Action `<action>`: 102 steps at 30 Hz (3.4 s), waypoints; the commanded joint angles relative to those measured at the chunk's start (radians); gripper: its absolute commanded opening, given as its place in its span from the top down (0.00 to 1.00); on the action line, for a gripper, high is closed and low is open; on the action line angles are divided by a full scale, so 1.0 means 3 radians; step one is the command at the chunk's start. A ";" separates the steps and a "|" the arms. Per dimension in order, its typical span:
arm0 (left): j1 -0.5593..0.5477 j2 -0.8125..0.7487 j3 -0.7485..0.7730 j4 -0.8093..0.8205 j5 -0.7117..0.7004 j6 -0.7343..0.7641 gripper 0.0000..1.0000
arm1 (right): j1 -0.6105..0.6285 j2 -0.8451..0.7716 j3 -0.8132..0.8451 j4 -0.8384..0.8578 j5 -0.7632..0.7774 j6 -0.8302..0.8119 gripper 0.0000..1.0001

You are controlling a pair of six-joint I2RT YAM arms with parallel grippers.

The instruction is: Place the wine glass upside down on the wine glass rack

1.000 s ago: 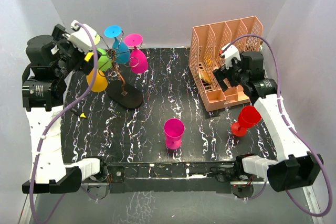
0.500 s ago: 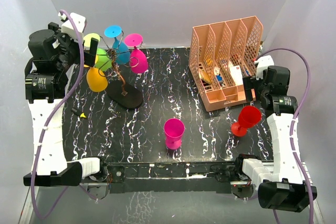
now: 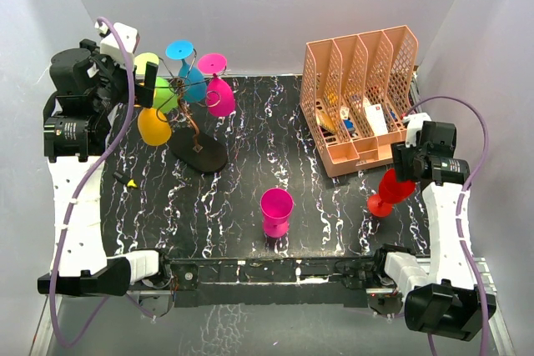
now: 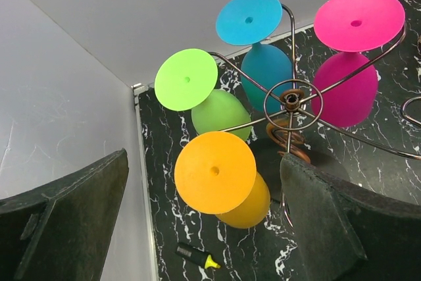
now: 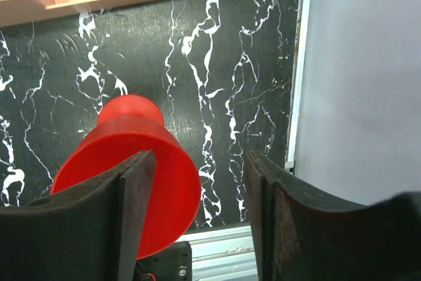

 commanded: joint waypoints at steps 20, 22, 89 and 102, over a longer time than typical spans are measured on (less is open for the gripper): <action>-0.0016 -0.0105 -0.0012 0.0064 0.0044 -0.0092 0.03 | -0.0038 0.0142 -0.0154 0.0230 -0.0280 0.0006 0.86; -0.0016 -0.0102 -0.0006 0.0062 0.0050 -0.0121 0.03 | -0.0038 0.0186 -0.0085 0.0240 -0.0374 0.0009 0.92; -0.1079 0.1162 0.0425 0.0994 0.1512 -0.2928 0.26 | 0.1760 0.1383 0.2753 0.1961 -0.1781 0.1461 0.92; -0.1182 0.1210 0.0177 0.1097 0.1670 -0.3064 0.41 | 0.1762 0.1321 0.2649 0.1989 -0.1847 0.1447 0.92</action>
